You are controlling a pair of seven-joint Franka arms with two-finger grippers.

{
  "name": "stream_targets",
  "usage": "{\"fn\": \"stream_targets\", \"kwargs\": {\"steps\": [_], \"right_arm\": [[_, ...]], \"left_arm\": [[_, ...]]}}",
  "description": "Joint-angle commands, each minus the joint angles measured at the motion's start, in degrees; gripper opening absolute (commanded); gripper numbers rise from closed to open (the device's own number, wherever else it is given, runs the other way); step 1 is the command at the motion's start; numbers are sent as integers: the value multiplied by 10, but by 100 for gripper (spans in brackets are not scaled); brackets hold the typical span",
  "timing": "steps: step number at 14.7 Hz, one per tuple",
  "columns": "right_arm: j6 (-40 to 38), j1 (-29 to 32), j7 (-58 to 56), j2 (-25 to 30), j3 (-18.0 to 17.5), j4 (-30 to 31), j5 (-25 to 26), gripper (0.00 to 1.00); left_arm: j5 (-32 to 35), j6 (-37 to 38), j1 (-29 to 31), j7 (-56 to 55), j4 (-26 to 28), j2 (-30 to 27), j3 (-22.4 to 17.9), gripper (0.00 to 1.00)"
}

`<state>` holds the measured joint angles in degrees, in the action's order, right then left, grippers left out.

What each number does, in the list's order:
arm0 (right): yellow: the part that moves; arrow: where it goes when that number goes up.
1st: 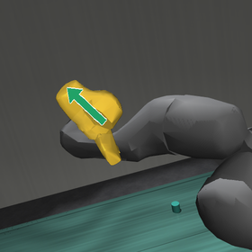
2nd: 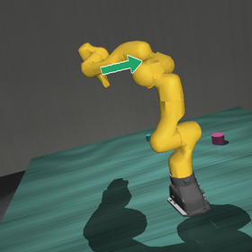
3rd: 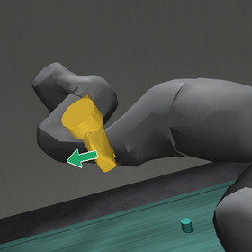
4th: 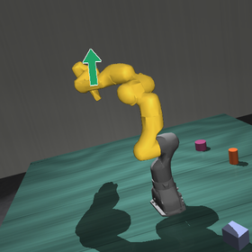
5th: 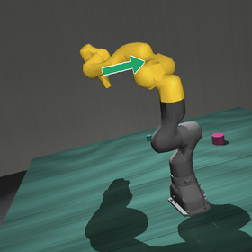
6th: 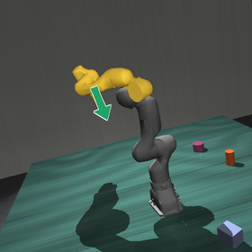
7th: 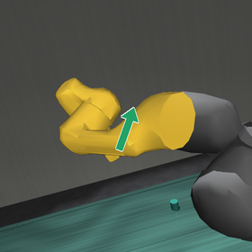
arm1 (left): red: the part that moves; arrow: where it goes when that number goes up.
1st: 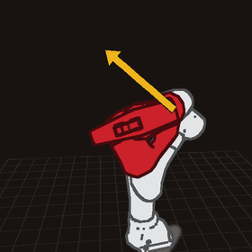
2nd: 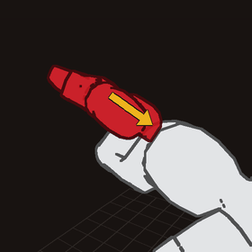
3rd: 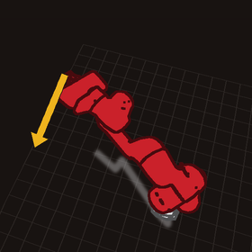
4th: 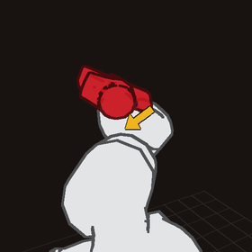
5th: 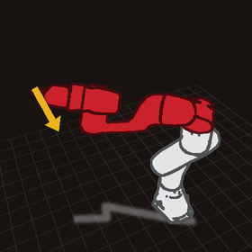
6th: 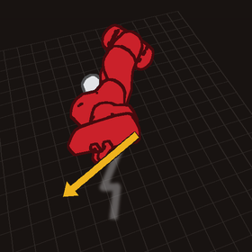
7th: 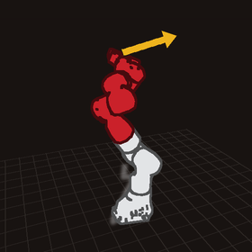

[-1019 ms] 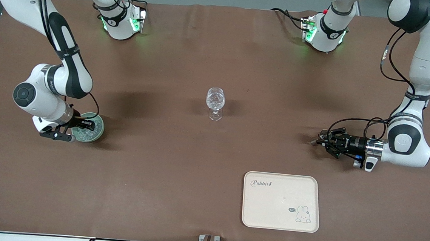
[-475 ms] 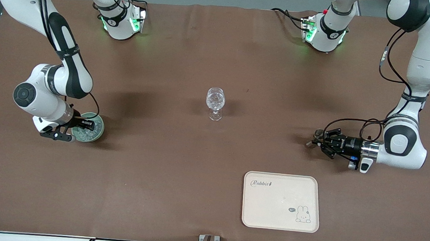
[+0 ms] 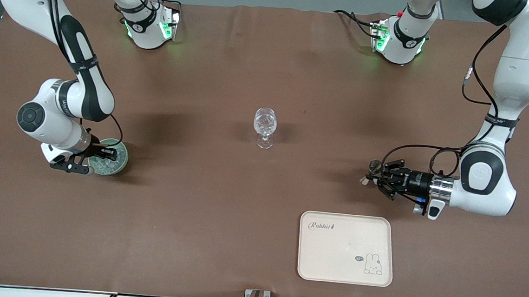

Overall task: Pour wine and add ice with both arms
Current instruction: 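Lift the jigger upright with the left gripper while the right gripper holds ice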

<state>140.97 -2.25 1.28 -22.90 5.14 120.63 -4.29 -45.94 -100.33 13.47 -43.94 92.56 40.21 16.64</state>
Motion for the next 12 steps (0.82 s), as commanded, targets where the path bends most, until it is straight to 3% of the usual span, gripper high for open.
{"fn": "stream_targets", "kwargs": {"steps": [1,7,12], "right_arm": [[4,-1,-7,4,0,9,-13,42],[6,-1,-7,4,0,18,-13,39],[4,1,-2,4,0,15,-13,17]], "left_arm": [[-7,-14,-1,-38,16,-41,34,1],[-6,-72,-56,-116,27,-93,68,0],[1,-126,-142,-205,28,-123,67,1]]}}
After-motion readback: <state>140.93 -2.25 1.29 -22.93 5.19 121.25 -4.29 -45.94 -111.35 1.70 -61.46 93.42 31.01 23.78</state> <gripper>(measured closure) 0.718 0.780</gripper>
